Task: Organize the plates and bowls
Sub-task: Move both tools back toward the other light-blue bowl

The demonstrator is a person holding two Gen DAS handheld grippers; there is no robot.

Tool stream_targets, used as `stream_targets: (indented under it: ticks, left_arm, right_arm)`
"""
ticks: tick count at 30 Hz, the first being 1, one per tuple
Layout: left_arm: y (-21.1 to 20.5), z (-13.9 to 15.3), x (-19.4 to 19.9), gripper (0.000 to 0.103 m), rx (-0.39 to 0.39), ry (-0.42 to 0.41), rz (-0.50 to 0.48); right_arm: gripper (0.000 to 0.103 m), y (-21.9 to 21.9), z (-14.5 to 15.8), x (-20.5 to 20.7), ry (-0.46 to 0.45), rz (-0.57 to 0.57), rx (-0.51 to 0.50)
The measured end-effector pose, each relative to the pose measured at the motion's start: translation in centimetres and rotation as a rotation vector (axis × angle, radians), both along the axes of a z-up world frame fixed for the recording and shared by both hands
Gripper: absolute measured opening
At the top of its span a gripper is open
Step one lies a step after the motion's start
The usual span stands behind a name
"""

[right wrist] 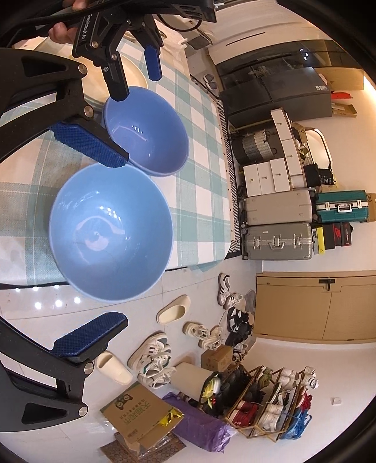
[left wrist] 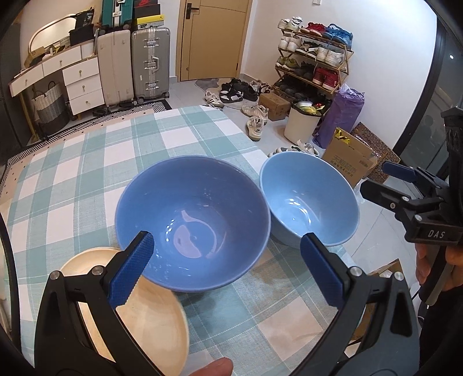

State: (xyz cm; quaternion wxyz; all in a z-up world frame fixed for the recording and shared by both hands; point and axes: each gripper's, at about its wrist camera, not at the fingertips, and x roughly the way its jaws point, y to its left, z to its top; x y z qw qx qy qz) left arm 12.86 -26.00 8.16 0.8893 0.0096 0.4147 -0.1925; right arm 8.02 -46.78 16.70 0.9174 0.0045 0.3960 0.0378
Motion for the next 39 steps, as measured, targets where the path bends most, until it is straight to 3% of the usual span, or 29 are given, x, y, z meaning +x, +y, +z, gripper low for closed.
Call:
stream_targets:
  ticks: [13, 19, 27, 32, 39]
  left_arm:
    - [-4.9, -0.9, -0.3, 0.1, 0.006, 0.019, -0.085]
    - [-6.5, -1.0, 0.0, 0.1, -0.019, 0.056, -0.115]
    - [-7.6, -1.7, 0.6, 0.089, -0.111, 0.146, -0.159]
    - [-8.4, -2.1, 0.7, 0.081, -0.105, 0.162, -0.163]
    - [-9.2, -3.5, 1.5, 0.071, -0.102, 0.2, -0.155]
  right_arm:
    - [0.102, -4.5, -1.9, -0.9, 0.042, -0.067, 0.024]
    - [0.102, -6.2, -2.5, -1.1, 0.065, -0.083, 0.102]
    - [0.102, -6.9, -3.1, -0.7, 0.095, -0.067, 0.155]
    - [0.101, -6.9, -3.5, -0.3, 0.102, -0.062, 0.169]
    - [0.08, -6.5, -4.6, 0.5, 0.131, -0.051, 0.161]
